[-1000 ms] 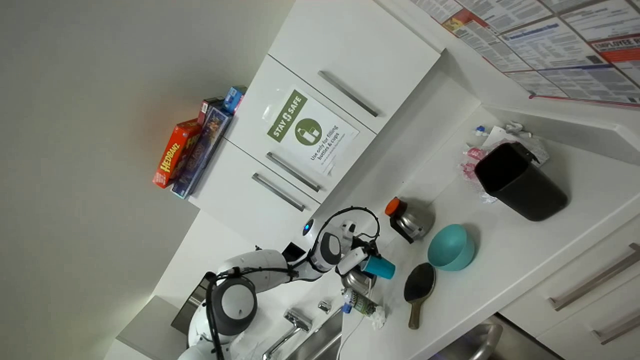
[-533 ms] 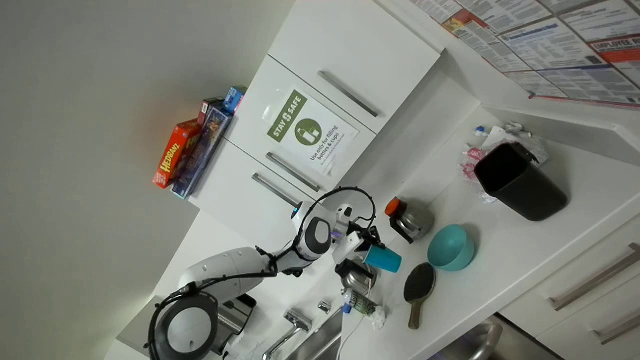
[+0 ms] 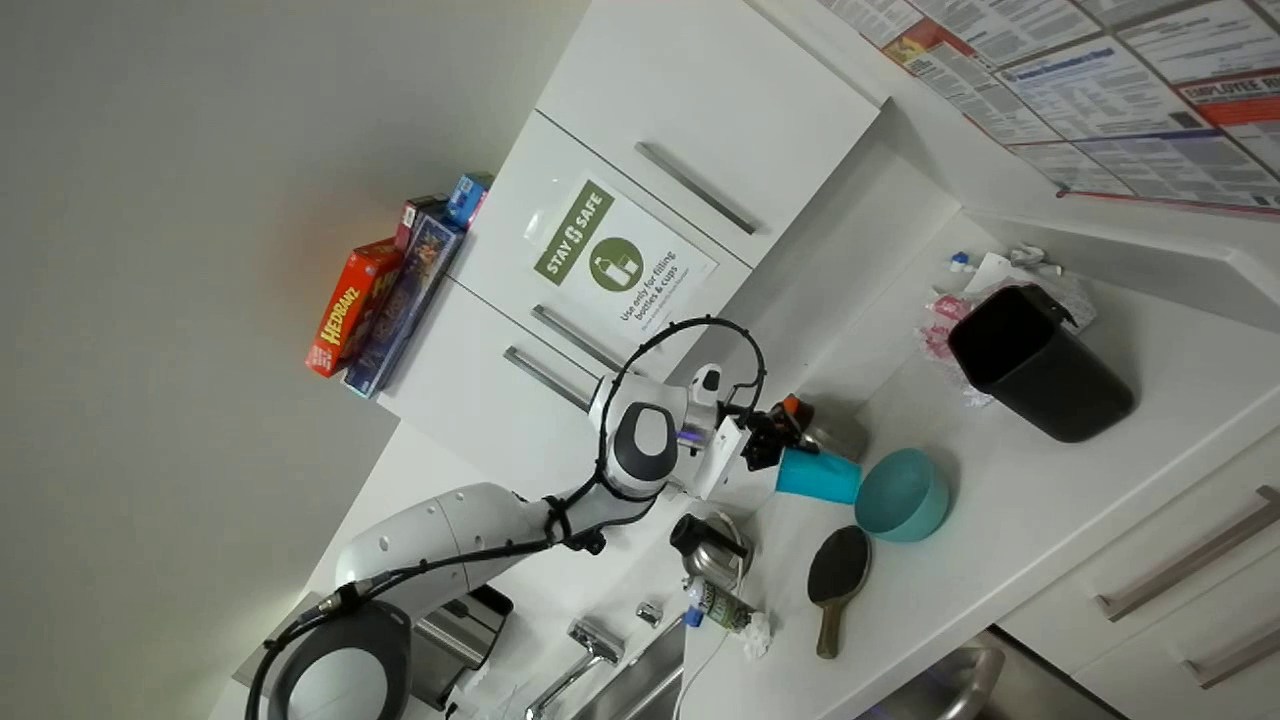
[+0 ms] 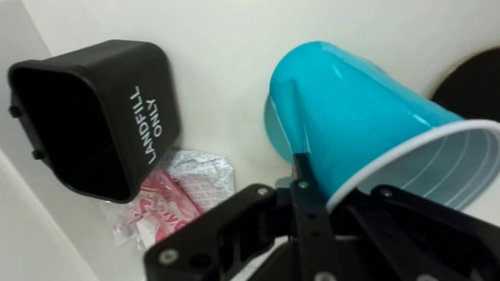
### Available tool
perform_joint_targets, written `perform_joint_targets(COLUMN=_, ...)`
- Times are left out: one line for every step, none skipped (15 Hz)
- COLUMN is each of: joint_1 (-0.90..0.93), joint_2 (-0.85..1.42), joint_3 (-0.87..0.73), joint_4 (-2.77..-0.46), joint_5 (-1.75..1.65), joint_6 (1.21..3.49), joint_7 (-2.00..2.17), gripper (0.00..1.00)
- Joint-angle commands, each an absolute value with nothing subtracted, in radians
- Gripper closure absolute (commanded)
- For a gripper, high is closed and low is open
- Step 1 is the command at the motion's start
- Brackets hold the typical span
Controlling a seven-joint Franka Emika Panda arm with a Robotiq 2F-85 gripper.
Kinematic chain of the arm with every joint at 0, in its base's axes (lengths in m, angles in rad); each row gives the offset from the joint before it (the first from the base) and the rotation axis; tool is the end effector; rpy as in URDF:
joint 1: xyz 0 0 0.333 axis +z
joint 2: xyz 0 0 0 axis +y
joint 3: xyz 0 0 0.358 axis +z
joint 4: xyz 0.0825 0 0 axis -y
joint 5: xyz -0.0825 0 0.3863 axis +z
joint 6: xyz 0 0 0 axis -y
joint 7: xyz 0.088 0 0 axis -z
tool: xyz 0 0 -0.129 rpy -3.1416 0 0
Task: Move the candies from the cup to the bowl
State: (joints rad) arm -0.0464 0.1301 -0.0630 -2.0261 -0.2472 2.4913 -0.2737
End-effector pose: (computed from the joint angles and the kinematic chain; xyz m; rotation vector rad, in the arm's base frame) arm 0.6176 -0.0686 0.4401 2.8220 0.4817 0.4211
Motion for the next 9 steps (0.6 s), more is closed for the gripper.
perform_joint_targets(joint_1=-0.032, joint_2=0.18, joint_3=-0.096, joint_4=-1.98, joint_5=-0.471, joint_6=2.545, joint_7=-0.166, gripper=0.99)
perform_joint_targets(joint_1=-0.024, joint_2=0.192, joint_3=-0.1, joint_4=-1.972, joint_5=-0.528, joint_6=2.556, joint_7=-0.125, gripper=0.99)
perform_joint_targets(joint_1=-0.045, joint_2=0.156, joint_3=-0.083, joint_4=-2.01, joint_5=-0.444, joint_6=2.531, joint_7=-0.187, gripper=0.98)
perform_joint_targets(joint_1=-0.041, joint_2=0.168, joint_3=-0.086, joint_4=-2.003, joint_5=-0.483, joint_6=2.54, joint_7=-0.16, gripper=0.98)
perform_joint_targets(joint_1=-0.038, joint_2=0.179, joint_3=-0.087, joint_4=-1.996, joint_5=-0.497, joint_6=2.543, joint_7=-0.152, gripper=0.98)
perform_joint_targets(joint_1=-0.035, joint_2=0.185, joint_3=-0.087, joint_4=-1.991, joint_5=-0.499, joint_6=2.543, joint_7=-0.152, gripper=0.98)
perform_joint_targets(joint_1=-0.034, joint_2=0.189, joint_3=-0.087, joint_4=-1.987, joint_5=-0.499, joint_6=2.543, joint_7=-0.152, gripper=0.98)
perform_joint_targets(joint_1=-0.034, joint_2=0.19, joint_3=-0.087, joint_4=-1.984, joint_5=-0.499, joint_6=2.543, joint_7=-0.152, gripper=0.98)
perform_joint_targets(joint_1=-0.034, joint_2=0.19, joint_3=-0.087, joint_4=-1.983, joint_5=-0.499, joint_6=2.543, joint_7=-0.152, gripper=0.99)
